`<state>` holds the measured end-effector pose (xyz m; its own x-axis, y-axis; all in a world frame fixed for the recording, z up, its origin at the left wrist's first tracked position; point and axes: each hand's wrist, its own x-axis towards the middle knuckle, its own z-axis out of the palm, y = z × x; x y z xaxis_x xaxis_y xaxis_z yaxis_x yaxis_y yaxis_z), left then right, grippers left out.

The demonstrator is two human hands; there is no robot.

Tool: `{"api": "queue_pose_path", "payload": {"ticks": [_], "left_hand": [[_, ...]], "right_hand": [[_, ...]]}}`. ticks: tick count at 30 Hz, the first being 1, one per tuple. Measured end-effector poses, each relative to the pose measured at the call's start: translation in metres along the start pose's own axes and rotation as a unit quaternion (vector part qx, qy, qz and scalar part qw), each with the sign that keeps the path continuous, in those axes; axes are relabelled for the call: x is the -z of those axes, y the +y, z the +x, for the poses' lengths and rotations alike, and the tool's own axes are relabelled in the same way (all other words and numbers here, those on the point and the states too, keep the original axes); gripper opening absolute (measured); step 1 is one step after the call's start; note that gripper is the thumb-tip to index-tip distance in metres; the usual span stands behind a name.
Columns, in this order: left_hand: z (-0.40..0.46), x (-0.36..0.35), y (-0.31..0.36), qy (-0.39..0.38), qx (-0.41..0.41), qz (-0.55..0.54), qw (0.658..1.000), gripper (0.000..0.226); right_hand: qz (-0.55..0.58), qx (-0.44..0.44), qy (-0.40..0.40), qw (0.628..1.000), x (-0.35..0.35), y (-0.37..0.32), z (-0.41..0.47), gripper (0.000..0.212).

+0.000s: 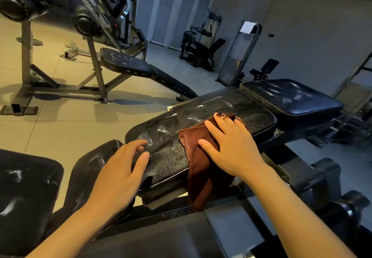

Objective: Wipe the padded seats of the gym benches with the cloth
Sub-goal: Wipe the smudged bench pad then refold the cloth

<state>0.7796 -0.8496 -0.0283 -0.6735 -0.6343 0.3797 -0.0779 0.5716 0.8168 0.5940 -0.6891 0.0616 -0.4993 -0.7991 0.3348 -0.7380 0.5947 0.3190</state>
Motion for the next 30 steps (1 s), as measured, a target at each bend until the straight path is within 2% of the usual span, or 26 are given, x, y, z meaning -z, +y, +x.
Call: {"api": "queue_pose_path", "payload": {"ticks": [5,11,15,20,22,25,30], "left_hand": [[0.000,-0.005,0.003,0.010,-0.013,-0.008,1.000,0.030],[0.009,-0.010,-0.001,0.030,0.012,-0.018,0.999,0.030],[0.007,-0.009,-0.001,0.035,0.005,-0.017,0.999,0.028],[0.006,-0.003,-0.009,0.030,-0.008,0.001,1.000,0.030],[0.006,-0.001,-0.009,0.037,-0.009,-0.011,0.999,0.041],[0.008,-0.002,-0.009,0.048,-0.001,-0.013,0.999,0.035],[0.009,-0.006,-0.014,0.041,0.026,0.001,0.999,0.031]], "right_hand": [[-0.021,-0.061,0.010,0.998,-0.002,-0.019,-0.001,0.073],[0.039,0.034,-0.010,0.999,-0.012,-0.051,-0.016,0.064],[-0.002,0.021,-0.019,1.000,0.006,-0.021,-0.005,0.065],[-0.057,-0.101,-0.074,0.990,0.035,0.057,0.023,0.062],[-0.049,-0.128,-0.108,0.985,0.040,0.075,0.032,0.065],[-0.080,-0.083,-0.095,0.989,0.033,0.061,0.034,0.066],[-0.045,0.040,-0.077,0.995,0.015,-0.019,0.022,0.067]]}}
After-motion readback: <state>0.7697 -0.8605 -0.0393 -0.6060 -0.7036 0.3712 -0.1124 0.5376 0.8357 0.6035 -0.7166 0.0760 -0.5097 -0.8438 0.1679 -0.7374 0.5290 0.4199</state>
